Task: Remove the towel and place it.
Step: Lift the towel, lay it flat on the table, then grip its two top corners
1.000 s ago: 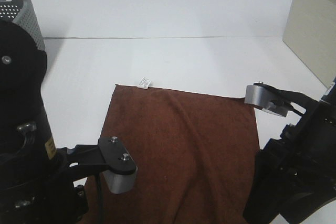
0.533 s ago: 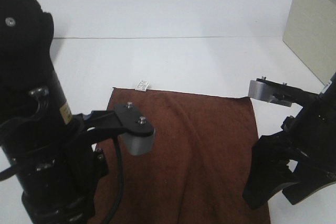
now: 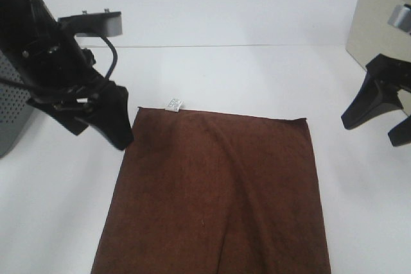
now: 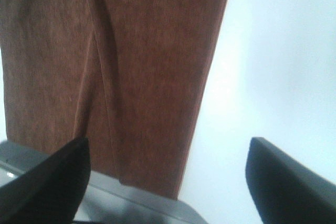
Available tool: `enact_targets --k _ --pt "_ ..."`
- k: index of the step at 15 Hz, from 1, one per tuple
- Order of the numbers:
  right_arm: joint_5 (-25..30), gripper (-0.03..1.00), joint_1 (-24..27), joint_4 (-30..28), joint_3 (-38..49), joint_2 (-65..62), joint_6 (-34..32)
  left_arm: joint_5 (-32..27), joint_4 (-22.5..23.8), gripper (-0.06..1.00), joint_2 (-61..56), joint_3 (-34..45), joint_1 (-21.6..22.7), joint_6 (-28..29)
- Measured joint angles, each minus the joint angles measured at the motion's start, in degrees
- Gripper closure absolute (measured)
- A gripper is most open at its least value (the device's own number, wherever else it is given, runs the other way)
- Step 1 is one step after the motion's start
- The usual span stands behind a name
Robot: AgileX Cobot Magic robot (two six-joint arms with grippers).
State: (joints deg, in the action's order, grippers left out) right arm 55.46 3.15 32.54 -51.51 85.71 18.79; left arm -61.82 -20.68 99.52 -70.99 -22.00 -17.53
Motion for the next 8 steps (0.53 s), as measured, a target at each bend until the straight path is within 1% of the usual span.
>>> enact_targets --k 1,2,3,5,6,8 --pt "-2.69 0.19 0.0 0.0 -1.09 0.0 -0.29 1.89 0.11 0.11 2.23 -2.35 2.69 1.83" --pt "-4.64 0.19 0.0 -0.46 -2.01 0.17 -0.8 3.27 0.46 0.11 3.95 -4.18 4.35 3.04" --pt "-5.9 0.19 0.0 -1.2 -3.32 1.32 -1.03 4.64 0.69 0.11 5.39 -5.5 5.1 3.61" --pt "-7.96 0.19 0.0 -2.46 -6.53 5.73 -1.03 9.34 1.55 0.1 6.88 -6.3 5.21 3.61" --pt "-10.66 0.19 0.0 -4.24 -8.59 11.75 -1.03 12.61 1.95 0.1 9.4 -6.93 5.27 3.67" --pt "-13.98 0.19 0.0 -4.81 -8.94 16.96 -0.46 13.18 2.01 0.1 14.21 -9.0 5.27 3.78"
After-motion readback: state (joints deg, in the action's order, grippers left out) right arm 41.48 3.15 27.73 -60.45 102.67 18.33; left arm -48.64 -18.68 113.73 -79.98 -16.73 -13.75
